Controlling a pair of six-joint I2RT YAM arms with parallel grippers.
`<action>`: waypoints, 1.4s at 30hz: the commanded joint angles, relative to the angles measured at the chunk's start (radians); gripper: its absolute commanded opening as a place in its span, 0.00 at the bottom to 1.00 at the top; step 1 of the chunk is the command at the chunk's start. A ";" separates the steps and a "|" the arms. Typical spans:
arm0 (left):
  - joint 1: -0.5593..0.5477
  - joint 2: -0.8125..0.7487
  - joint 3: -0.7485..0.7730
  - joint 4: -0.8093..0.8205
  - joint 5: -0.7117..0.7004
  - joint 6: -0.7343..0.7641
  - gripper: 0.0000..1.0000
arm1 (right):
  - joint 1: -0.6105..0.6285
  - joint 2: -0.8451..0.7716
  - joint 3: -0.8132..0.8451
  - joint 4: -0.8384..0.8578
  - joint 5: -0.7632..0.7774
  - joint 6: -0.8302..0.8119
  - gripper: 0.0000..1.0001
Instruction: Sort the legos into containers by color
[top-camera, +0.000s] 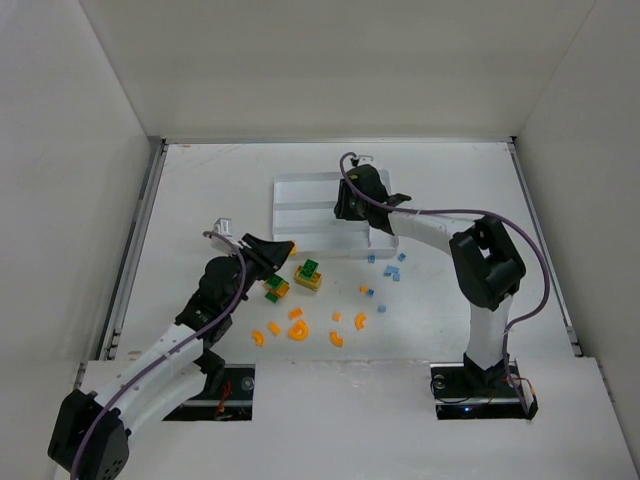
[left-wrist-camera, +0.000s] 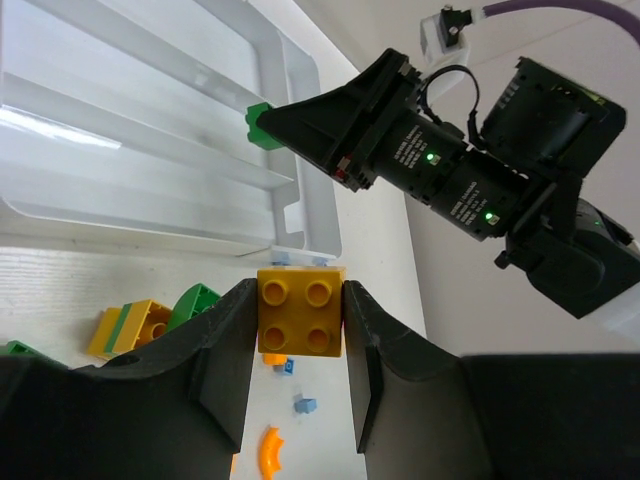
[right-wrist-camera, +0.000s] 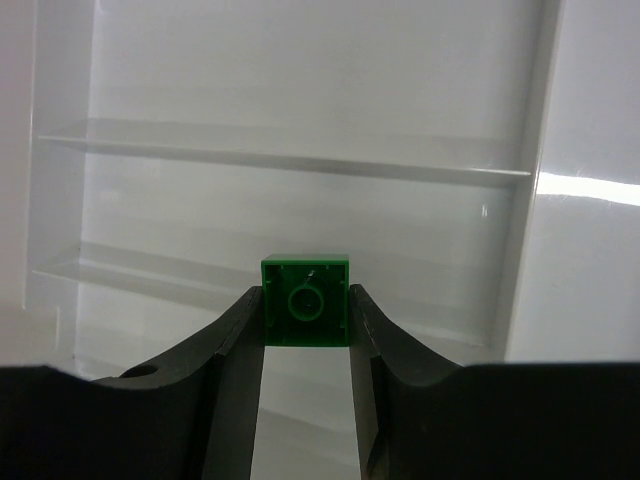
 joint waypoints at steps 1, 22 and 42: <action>-0.005 0.009 0.045 0.022 -0.017 0.030 0.11 | 0.008 0.016 0.056 0.007 0.017 -0.023 0.41; -0.014 0.438 0.335 0.021 -0.144 0.139 0.11 | 0.015 -0.487 -0.511 0.308 0.046 0.069 0.15; 0.099 1.124 0.955 -0.201 -0.286 0.286 0.12 | 0.034 -0.502 -0.674 0.524 0.021 0.158 0.28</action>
